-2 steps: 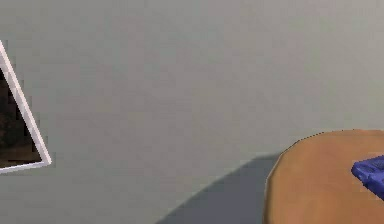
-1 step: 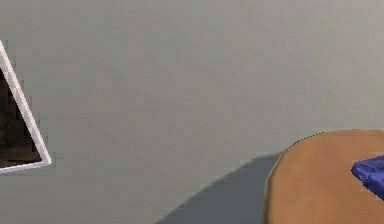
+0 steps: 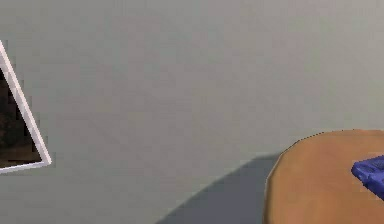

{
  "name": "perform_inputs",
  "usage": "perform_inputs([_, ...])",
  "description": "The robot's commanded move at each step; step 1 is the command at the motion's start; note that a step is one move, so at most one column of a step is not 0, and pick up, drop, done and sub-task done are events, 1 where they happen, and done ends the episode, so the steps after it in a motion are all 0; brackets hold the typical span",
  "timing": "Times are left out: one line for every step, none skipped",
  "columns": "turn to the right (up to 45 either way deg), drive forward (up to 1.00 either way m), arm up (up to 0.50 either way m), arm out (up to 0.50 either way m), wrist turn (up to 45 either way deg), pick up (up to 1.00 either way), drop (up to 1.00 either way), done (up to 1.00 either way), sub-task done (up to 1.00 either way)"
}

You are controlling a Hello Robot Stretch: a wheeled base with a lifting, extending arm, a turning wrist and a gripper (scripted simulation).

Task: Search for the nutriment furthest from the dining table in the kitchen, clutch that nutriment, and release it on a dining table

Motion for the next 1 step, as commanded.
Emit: perform_inputs([0.0,0.00,-0.26,0.00,0.0,0.00,0.00,0.00,0.00])
